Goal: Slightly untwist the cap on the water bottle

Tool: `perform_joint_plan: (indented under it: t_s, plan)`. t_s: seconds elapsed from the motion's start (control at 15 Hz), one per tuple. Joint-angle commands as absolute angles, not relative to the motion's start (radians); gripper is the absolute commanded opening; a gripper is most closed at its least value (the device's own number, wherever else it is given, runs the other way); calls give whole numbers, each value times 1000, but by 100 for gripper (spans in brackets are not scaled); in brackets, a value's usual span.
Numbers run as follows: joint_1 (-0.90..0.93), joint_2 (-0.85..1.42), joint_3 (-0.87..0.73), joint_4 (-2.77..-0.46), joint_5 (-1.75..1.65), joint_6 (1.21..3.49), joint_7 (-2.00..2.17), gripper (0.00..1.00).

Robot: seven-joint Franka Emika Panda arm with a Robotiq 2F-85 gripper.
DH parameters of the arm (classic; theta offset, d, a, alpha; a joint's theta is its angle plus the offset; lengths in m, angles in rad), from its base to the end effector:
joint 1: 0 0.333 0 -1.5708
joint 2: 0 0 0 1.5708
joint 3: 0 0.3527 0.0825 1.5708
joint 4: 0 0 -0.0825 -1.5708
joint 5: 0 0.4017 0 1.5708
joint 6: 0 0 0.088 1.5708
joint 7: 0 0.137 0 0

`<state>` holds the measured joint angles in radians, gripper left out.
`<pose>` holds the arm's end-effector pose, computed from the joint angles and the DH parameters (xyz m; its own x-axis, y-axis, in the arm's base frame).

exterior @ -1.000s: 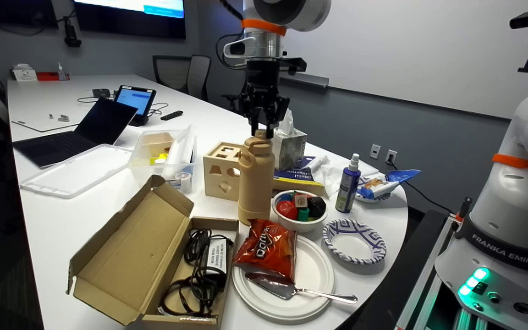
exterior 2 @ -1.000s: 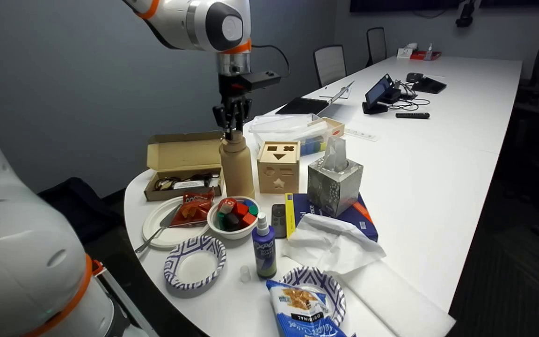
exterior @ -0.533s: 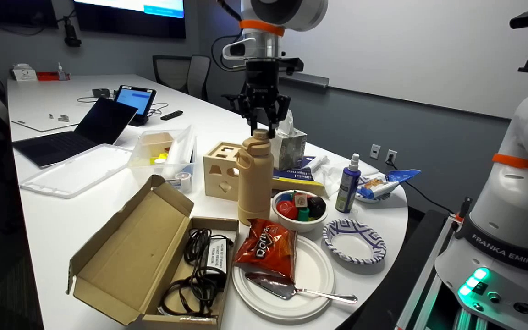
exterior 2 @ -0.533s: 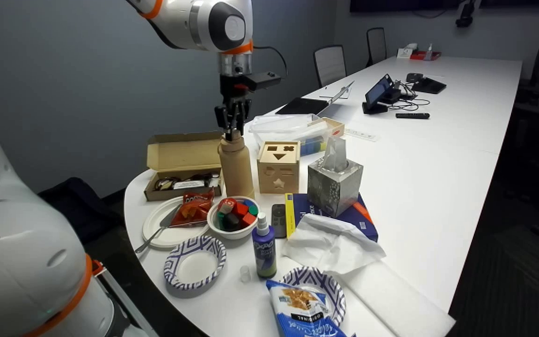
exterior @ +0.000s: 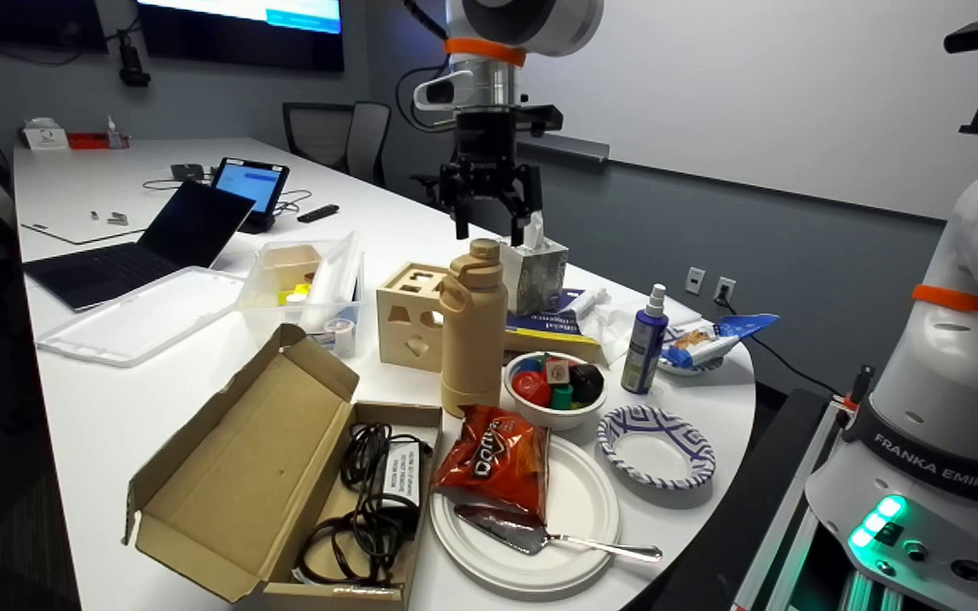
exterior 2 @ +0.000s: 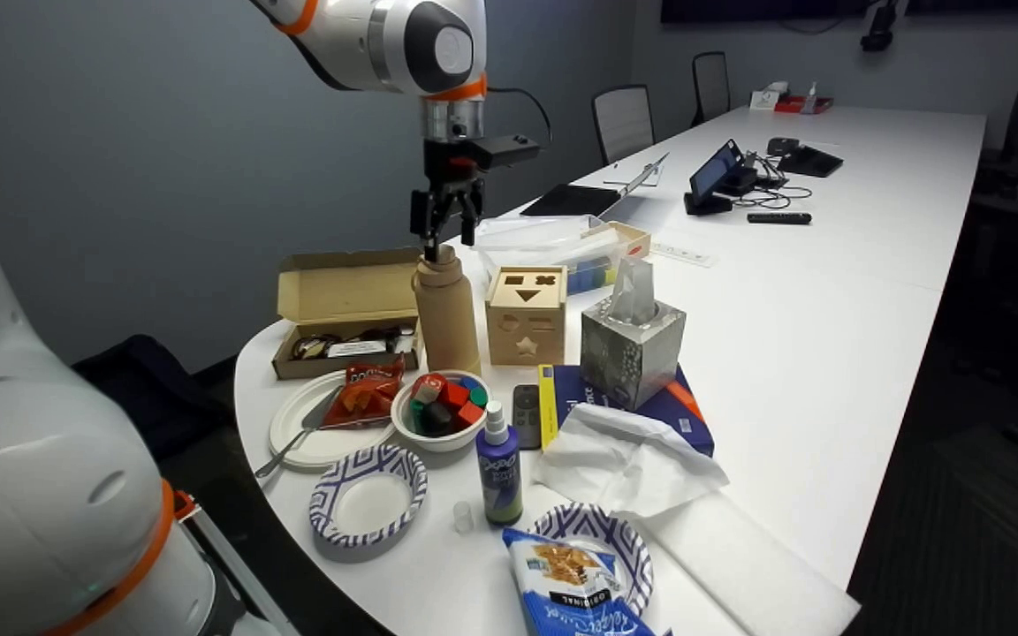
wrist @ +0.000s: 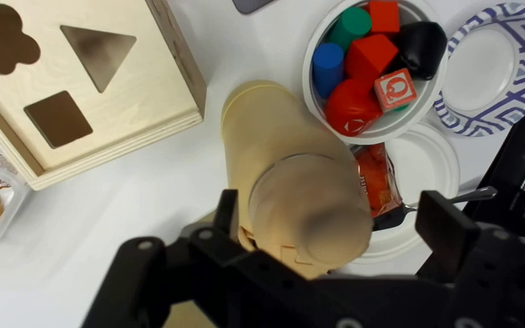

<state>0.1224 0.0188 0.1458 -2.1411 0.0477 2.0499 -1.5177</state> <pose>0.5211 0.1471 0.3839 -0.1876 0.9816 0.0365 0.9752 0.1906 -0.1122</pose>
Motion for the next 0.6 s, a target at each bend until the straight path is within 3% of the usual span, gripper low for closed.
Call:
perform_joint_plan:
  t_s: [0.0, 0.53]
  plan:
    - [124, 11, 140, -2092, 40, 1974, -1462, 100]
    - [117, -29, 124, -2089, 51, 1949, -1253, 100]
